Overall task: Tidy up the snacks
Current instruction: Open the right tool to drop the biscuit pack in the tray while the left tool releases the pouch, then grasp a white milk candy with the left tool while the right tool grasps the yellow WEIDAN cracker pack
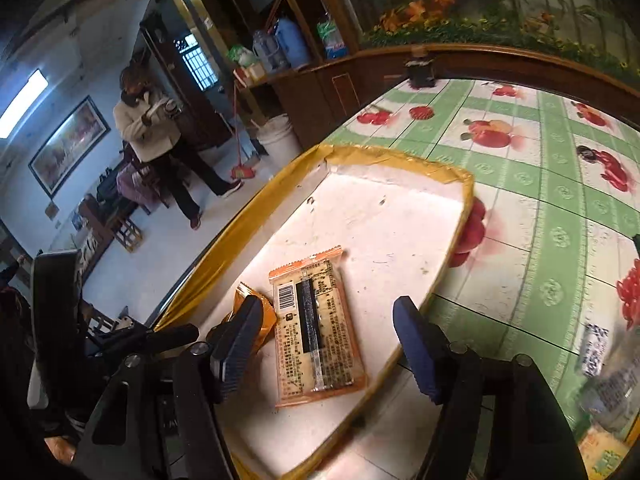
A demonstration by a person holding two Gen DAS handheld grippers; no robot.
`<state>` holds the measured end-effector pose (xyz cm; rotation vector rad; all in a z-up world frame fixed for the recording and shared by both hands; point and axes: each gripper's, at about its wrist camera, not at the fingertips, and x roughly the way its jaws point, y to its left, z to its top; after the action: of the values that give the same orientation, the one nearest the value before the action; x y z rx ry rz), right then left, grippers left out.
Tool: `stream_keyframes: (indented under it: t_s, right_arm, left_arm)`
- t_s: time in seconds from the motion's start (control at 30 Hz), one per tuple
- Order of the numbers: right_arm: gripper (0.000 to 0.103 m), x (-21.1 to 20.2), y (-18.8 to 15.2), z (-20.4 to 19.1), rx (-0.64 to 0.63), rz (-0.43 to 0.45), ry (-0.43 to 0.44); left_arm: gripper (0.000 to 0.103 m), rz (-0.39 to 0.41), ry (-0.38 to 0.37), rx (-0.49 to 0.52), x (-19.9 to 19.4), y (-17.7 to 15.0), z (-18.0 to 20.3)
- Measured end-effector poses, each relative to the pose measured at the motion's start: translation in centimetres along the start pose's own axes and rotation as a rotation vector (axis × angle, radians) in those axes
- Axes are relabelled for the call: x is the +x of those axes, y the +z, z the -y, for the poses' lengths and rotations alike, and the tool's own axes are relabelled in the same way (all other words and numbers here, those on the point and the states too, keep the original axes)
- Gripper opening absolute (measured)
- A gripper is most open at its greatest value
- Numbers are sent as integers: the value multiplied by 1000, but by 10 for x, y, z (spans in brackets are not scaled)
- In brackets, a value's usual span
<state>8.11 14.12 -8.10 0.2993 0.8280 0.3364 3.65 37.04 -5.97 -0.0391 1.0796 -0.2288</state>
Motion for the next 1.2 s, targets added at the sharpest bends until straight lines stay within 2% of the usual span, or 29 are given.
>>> stream_keyframes:
  t_s: [0.1,0.23,0.33,0.5,0.8,1.2]
  right_arm:
    - [71,-33,-12,13,44,47,-6]
    - [72,-66,-31,31,99,87,-19]
    - [72,-89,-46,44,131,106,-39]
    - [77,-123,-74,66,183,136,-84]
    - [77,-145,-106,89,238,142,-137]
    - [77,-150,-122,94,235,132,-151]
  left_arm:
    - [66,41,-22,6,-14,-4,6]
    - [66,120,6,21,-31,-9,19]
    - [66,135,-24,35,-39,-11,27]
    - [67,177,-22,109,-53,-21,53]
    - [67,174,-60,185,-62,-36,84]
    - [67,147,-114,264,-61,-56,119]
